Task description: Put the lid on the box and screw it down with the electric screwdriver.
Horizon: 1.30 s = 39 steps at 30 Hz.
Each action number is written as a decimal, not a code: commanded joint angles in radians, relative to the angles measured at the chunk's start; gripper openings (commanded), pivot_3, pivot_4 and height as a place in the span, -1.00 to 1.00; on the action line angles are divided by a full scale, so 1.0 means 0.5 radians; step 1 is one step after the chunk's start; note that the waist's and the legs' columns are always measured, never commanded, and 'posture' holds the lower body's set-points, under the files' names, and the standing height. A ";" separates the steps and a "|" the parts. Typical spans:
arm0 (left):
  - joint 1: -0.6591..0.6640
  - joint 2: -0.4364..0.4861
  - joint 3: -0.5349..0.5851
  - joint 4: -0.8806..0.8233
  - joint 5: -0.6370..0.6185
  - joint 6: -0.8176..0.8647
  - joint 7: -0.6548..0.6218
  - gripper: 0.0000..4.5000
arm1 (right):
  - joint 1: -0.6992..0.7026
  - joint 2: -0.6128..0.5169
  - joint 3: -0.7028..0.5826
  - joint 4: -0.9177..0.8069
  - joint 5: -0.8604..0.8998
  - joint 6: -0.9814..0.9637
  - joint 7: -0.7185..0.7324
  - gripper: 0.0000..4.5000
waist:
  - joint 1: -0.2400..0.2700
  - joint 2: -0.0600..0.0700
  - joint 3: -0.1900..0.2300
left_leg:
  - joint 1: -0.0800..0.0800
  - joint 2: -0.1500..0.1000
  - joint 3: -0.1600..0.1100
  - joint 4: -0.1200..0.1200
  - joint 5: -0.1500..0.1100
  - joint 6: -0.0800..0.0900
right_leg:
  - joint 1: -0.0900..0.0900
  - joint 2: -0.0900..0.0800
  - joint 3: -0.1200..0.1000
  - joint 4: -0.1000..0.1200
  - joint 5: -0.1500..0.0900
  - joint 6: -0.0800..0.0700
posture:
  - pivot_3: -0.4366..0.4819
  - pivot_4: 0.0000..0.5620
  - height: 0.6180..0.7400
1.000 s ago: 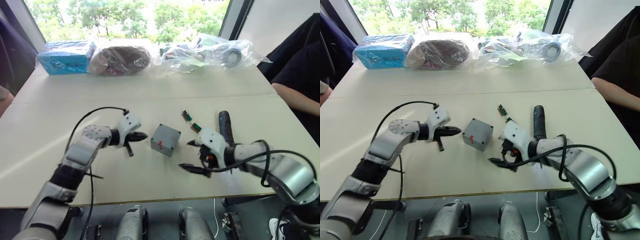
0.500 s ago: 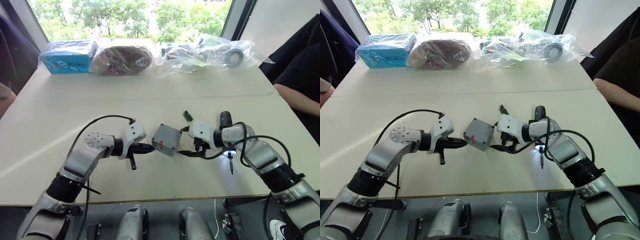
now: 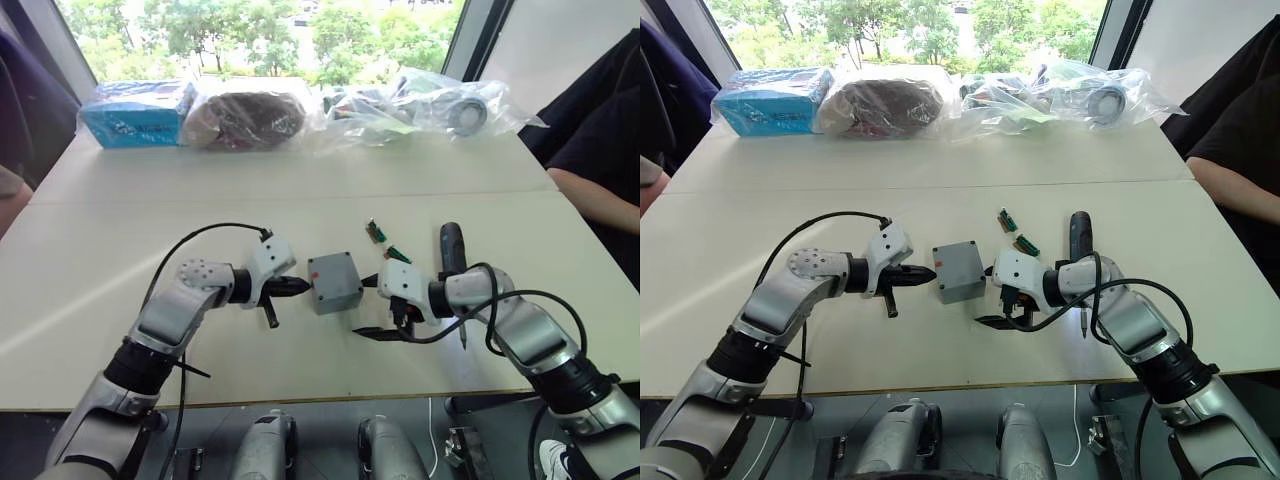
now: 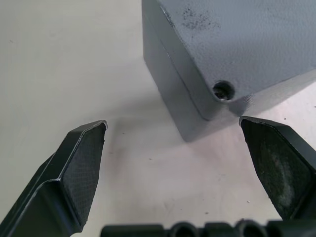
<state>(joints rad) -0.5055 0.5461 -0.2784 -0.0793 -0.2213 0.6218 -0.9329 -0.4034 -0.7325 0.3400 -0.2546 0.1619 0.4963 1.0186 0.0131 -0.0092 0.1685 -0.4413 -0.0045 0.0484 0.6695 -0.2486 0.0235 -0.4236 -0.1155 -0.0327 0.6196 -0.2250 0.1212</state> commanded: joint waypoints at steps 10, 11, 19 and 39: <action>-0.050 -0.003 0.029 -0.032 -0.024 -0.051 -0.041 -1.00 | 0.052 0.065 -0.057 -0.230 0.035 0.136 -0.081 0.97 | -0.003 0.000 0.000 | 0.000 0.000 0.000 0.000 0.000 0.000 | 0.000 0.000 0.000 0.001 0.000 0.000 | -0.05 -0.47 1.00; -0.046 0.010 0.036 -0.039 -0.028 -0.049 -0.051 -1.00 | 0.051 0.056 -0.077 -0.229 0.035 0.140 -0.089 0.97 | -0.002 0.000 0.000 | 0.000 0.000 0.000 0.000 0.000 0.000 | 0.000 0.000 0.000 0.001 0.000 0.000 | -0.05 -0.47 1.00; -0.065 0.223 0.182 -0.042 -0.089 -0.068 -0.190 -1.00 | 0.088 0.101 -0.659 -0.210 0.366 0.453 -0.285 0.97 | 0.000 0.000 0.000 | 0.000 0.002 0.000 0.000 0.000 0.000 | 0.000 0.000 0.000 0.001 0.000 0.000 | -0.05 -0.47 1.00; -0.199 0.123 0.214 -0.122 -0.211 0.025 -0.178 -1.00 | -0.289 0.342 -0.639 0.816 0.138 0.047 -0.555 0.10 | -0.019 0.000 0.000 | 0.001 -0.001 0.001 -0.001 0.001 -0.001 | 0.000 0.002 0.001 0.002 0.000 0.000 | -0.05 -0.47 1.00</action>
<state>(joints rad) -0.6088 0.6044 -0.1799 -0.0998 -0.3165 0.6306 -1.0257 -0.5198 -0.5687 0.0331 0.1641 0.2195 0.5447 0.7298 0.0035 -0.0091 0.1684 -0.4408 -0.0050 0.0489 0.6690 -0.2481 0.0228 -0.4236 -0.1143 -0.0324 0.6207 -0.2250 0.1211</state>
